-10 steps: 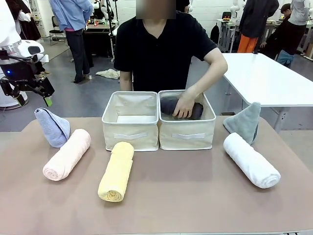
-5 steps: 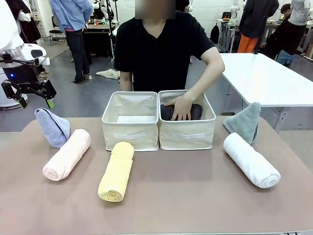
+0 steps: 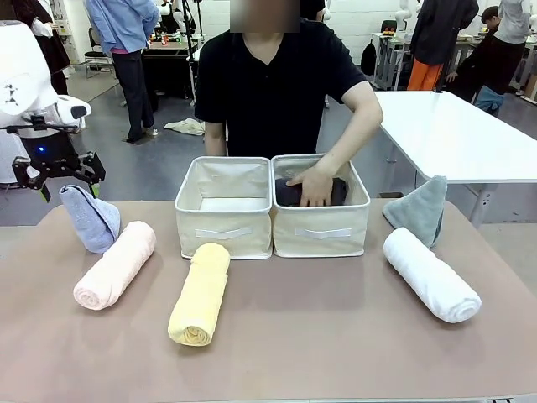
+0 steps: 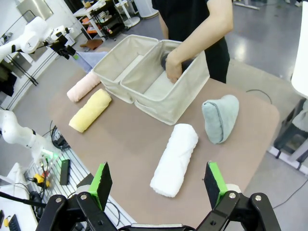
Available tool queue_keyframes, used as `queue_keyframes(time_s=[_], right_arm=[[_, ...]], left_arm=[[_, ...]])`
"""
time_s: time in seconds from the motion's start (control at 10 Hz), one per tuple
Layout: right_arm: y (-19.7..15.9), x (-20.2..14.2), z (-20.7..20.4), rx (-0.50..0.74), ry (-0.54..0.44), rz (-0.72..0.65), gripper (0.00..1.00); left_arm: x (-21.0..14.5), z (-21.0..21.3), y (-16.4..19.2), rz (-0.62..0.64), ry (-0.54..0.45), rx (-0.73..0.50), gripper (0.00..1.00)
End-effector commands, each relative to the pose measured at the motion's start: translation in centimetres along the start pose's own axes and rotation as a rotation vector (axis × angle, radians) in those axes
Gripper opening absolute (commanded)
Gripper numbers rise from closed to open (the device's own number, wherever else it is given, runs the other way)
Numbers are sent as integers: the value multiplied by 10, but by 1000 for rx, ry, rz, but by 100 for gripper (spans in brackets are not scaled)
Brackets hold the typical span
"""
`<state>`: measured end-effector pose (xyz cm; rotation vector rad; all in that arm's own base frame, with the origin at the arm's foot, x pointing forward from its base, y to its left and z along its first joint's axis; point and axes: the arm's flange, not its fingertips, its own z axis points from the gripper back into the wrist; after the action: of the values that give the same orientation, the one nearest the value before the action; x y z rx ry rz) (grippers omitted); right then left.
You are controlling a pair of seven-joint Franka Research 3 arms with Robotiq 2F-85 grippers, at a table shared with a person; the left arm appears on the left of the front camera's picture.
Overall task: Sort the towels based on their folding style.
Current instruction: Pick up one triangle-folded towel and place it in the left Fabric basket.
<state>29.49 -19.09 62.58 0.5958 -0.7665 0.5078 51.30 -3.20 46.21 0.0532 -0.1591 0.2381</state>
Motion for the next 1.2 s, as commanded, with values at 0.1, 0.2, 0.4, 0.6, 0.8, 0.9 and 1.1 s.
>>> queue_keyframes(time_s=[0.1,0.2,0.4,0.6,0.8,0.9,1.1], right_arm=[[0,0,-1,6,1,1,100],[0,0,-1,6,1,1,100],[0,0,-1,6,1,1,100],[0,0,-1,6,1,1,100],[0,0,-1,6,1,1,100],[0,0,-1,6,1,1,100],[0,0,-1,6,1,1,100]], left_arm=[[18,-20,-8,51,6,55,100],[23,-26,-7,45,25,54,100],[27,-34,-6,35,52,37,100],[26,-36,-4,31,41,28,42],[25,-32,-1,32,29,22,0],[25,-31,0,31,29,24,0],[25,-30,2,29,32,25,17]])
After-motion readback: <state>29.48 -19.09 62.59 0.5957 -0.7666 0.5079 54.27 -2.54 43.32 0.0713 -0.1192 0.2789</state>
